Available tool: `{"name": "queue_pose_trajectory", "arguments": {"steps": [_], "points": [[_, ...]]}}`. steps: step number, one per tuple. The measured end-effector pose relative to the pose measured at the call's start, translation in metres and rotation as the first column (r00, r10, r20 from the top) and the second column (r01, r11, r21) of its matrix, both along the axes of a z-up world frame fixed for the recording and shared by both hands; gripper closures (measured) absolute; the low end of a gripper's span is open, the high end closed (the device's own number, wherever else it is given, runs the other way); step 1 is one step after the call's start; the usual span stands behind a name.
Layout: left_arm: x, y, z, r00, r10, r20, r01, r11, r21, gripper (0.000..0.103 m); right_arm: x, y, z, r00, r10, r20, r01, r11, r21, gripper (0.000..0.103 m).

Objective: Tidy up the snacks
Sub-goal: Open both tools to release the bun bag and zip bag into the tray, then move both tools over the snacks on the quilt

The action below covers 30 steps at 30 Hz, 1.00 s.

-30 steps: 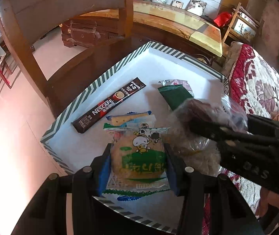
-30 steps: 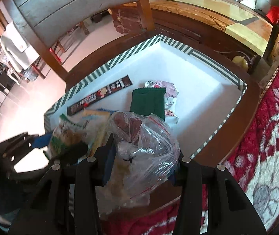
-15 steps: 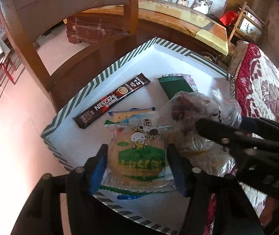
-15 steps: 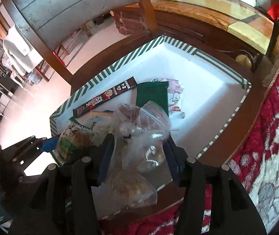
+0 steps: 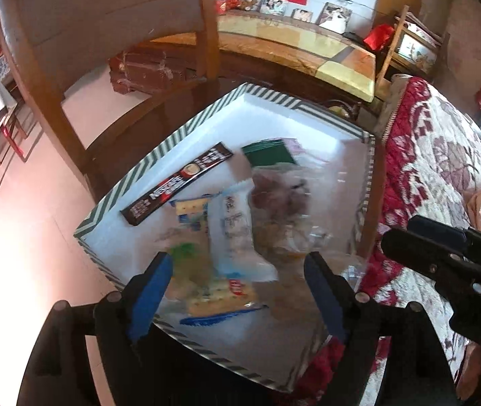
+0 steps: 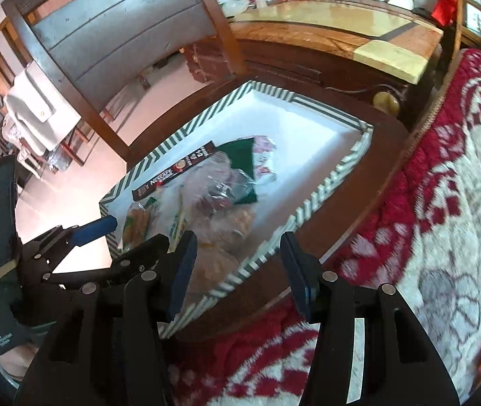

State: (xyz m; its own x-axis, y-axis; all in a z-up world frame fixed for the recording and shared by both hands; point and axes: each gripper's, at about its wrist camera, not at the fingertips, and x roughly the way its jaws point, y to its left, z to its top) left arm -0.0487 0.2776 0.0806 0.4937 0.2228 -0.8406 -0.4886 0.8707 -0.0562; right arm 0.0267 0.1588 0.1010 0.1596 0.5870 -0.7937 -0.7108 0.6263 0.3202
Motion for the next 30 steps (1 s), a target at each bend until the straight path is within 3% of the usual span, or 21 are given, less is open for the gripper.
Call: {"name": "queue_pose_trajectory", "arguments": {"steps": [17, 30], "points": [[0.014, -0.076, 0.020, 0.988, -0.150, 0.030, 0.149, 0.989, 0.019, 0.019, -0.002, -0.101, 0.004, 0.988, -0.156, -0.009, 0.157, 0.987, 0.020, 0.052], [0.030, -0.144, 0.021, 0.961, -0.276, 0.023, 0.275, 0.961, 0.024, 0.019, -0.003, -0.193, -0.006, 0.954, -0.300, -0.014, 0.300, 0.954, 0.000, 0.052]]}}
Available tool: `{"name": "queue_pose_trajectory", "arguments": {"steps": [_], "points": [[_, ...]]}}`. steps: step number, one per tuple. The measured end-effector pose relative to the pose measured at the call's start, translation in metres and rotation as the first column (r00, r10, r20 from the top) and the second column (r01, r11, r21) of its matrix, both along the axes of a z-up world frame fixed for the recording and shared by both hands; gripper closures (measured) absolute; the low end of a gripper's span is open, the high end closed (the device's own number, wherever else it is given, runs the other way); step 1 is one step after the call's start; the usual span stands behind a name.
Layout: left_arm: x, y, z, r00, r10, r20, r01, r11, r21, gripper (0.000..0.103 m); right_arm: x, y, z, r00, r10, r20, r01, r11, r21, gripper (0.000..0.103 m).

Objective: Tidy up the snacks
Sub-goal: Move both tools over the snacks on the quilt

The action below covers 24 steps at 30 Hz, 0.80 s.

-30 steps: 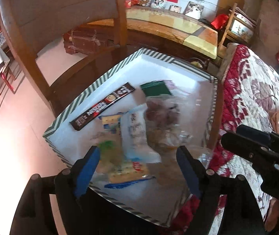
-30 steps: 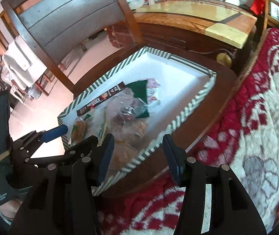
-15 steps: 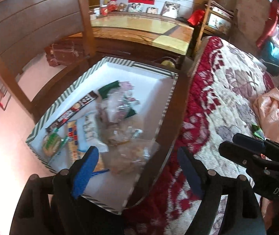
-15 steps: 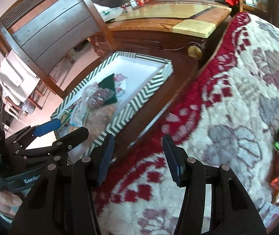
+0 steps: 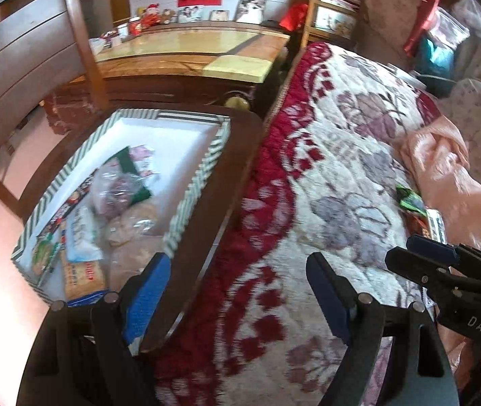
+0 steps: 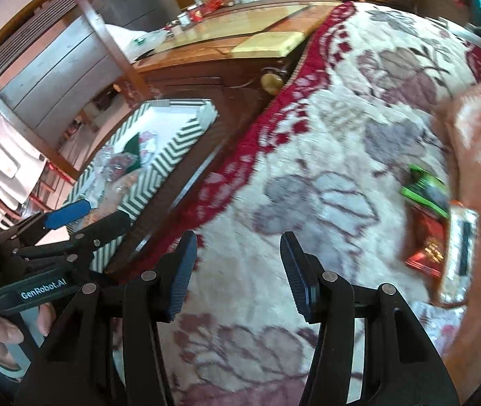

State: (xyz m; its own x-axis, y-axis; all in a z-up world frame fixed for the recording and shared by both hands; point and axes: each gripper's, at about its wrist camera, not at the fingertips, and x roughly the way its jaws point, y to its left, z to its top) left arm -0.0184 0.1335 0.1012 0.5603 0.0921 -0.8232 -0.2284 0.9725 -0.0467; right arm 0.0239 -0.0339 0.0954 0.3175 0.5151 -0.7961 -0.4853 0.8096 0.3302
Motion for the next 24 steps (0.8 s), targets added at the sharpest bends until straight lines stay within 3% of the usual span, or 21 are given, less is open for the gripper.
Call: {"name": "queue_pose_trajectory", "arguments": {"steps": [18, 24], "points": [[0.024, -0.083, -0.010, 0.985, -0.166, -0.035, 0.166, 0.986, -0.021, 0.019, -0.002, -0.130, -0.023, 0.971, -0.236, -0.033, 0.234, 0.971, -0.044, 0.052], [0.036, -0.107, -0.018, 0.974, -0.218, -0.066, 0.215, 0.976, -0.038, 0.019, 0.000, -0.158, -0.029, 0.956, -0.290, -0.046, 0.287, 0.956, -0.057, 0.047]]}}
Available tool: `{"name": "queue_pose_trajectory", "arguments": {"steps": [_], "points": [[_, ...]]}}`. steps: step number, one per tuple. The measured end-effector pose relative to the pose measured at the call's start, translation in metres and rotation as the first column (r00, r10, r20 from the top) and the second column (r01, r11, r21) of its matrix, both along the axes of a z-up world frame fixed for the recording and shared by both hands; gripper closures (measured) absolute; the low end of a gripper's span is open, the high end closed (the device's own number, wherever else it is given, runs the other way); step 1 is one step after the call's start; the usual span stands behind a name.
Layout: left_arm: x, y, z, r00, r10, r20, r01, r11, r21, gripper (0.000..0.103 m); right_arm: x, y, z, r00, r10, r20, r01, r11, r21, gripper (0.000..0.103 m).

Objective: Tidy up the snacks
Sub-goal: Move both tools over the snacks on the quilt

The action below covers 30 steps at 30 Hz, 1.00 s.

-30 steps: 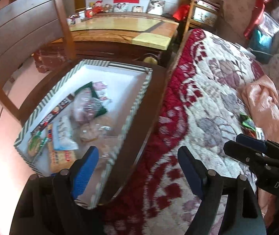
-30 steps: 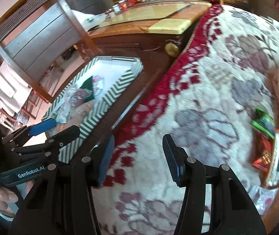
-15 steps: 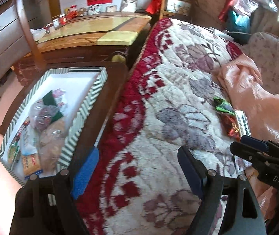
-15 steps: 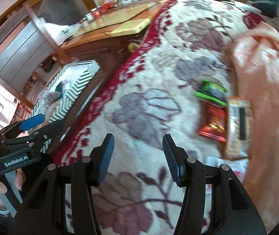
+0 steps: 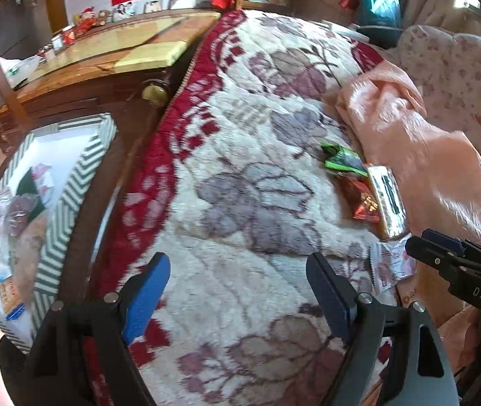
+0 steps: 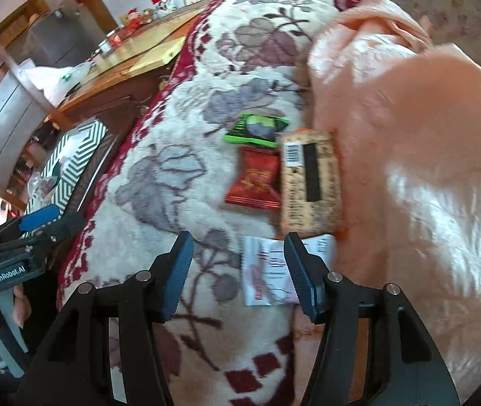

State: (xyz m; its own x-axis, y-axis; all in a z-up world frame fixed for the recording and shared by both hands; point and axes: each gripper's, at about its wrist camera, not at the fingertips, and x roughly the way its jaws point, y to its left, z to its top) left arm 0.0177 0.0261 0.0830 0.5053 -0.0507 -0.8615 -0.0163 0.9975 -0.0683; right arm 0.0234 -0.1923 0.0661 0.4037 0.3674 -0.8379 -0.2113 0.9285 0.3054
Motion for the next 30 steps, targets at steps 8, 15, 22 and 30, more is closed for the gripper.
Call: {"name": "queue_pose_trajectory", "arguments": {"steps": [8, 15, 22, 30], "points": [[0.028, -0.035, -0.007, 0.997, -0.064, -0.034, 0.062, 0.997, -0.048, 0.019, 0.003, -0.015, -0.011, 0.999, -0.031, -0.028, 0.032, 0.999, 0.014, 0.047], [0.058, -0.070, -0.013, 0.992, -0.112, -0.055, 0.108, 0.991, -0.074, 0.019, 0.004, -0.017, -0.018, 0.999, -0.019, -0.036, 0.021, 0.999, 0.037, 0.047], [0.093, -0.101, -0.023, 0.985, -0.149, -0.089, 0.141, 0.986, -0.091, 0.019, 0.005, -0.021, -0.023, 0.999, -0.004, -0.045, 0.007, 0.998, 0.068, 0.047], [0.117, -0.124, -0.045, 0.976, -0.159, -0.152, 0.153, 0.987, -0.049, 0.019, 0.005, -0.024, -0.025, 0.999, -0.004, -0.048, 0.009, 0.995, 0.101, 0.047]]}}
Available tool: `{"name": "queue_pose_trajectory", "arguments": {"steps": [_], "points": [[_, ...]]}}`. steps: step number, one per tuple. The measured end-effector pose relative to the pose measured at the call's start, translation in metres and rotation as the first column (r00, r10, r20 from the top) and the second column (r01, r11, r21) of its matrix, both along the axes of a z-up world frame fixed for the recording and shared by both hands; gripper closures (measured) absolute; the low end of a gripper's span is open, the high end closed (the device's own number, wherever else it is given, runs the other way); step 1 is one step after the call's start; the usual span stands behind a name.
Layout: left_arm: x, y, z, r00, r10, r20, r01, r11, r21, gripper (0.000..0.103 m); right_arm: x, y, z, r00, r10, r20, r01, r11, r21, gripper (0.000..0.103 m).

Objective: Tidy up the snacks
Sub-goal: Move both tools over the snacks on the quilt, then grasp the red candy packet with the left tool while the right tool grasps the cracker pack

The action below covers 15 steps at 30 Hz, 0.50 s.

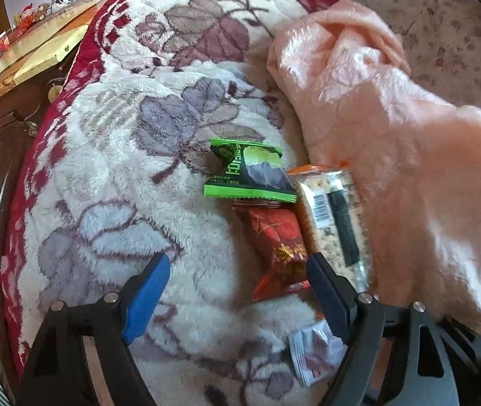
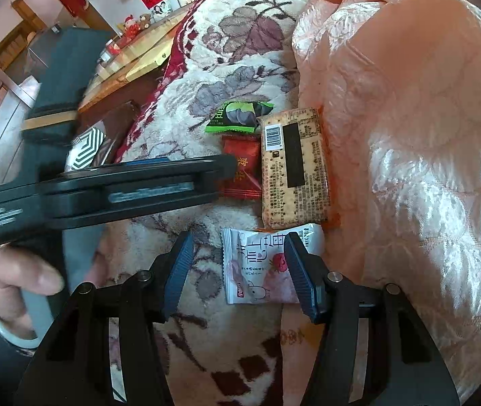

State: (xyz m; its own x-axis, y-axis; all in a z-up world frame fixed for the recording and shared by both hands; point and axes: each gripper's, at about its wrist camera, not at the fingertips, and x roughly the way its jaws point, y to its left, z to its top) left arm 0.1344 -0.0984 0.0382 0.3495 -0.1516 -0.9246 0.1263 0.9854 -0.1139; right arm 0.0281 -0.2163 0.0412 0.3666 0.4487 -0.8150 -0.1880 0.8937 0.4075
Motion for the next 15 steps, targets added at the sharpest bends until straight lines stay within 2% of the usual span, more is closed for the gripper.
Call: {"name": "queue_pose_trajectory", "arguments": {"steps": [7, 15], "points": [[0.009, 0.016, -0.001, 0.999, 0.045, 0.002, -0.045, 0.998, 0.034, 0.017, 0.001, -0.001, -0.002, 1.000, -0.001, -0.007, 0.001, 1.000, 0.013, 0.047], [0.011, 0.000, -0.005, 1.000, -0.007, -0.013, 0.008, 1.000, 0.012, 0.017, 0.002, -0.001, -0.003, 1.000, -0.003, -0.008, 0.003, 1.000, 0.013, 0.047]]}}
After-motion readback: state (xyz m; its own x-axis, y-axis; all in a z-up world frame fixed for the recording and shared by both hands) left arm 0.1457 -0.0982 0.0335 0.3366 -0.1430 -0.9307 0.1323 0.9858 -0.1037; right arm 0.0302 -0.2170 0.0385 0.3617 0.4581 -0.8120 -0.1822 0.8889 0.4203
